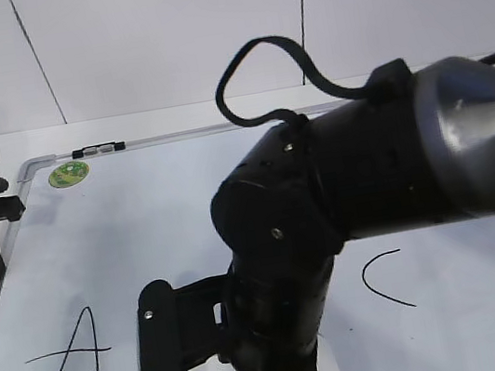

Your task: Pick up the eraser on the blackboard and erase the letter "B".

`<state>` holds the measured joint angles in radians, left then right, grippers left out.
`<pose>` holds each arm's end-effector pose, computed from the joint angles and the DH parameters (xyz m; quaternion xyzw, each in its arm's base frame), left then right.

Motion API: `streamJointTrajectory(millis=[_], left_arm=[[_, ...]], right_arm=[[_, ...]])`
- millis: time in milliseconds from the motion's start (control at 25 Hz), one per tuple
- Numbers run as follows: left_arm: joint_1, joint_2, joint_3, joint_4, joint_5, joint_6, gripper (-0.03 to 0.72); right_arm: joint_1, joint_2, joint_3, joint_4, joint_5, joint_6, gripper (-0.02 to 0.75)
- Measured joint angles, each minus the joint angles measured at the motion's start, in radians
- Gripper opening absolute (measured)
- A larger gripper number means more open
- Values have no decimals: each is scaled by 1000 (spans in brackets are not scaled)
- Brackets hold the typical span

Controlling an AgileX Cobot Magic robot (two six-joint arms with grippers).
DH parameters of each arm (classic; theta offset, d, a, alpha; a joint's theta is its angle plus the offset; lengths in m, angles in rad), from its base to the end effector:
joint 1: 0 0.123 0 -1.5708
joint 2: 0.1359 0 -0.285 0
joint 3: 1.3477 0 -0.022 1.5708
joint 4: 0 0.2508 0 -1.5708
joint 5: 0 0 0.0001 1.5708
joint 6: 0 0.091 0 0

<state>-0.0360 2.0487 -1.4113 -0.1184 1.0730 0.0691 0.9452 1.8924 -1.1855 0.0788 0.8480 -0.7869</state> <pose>0.3843 -0.0233 0.1532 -0.0229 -0.9981 0.0517 0.0253 0.2019 0.2887 0.1606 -0.7443 0.6651 0.0348 0.0489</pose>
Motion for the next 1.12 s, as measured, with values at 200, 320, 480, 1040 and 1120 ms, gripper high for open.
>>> streamJointTrajectory(millis=[200,320,480,1040,1120], left_arm=[[0,0,0,0,0,2,55],[0,0,0,0,-2,2,56],[0,0,0,0,-5,4,56],[0,0,0,-4,-8,5,56],[0,0,0,-4,-9,5,56]], right_arm=[[-2,-61,112,3,-136,31,562],[-21,-90,178,15,-190,43,562],[-67,-125,246,45,-241,55,561],[-209,-294,403,-110,-176,114,561],[-209,-294,405,-110,-174,114,561]])
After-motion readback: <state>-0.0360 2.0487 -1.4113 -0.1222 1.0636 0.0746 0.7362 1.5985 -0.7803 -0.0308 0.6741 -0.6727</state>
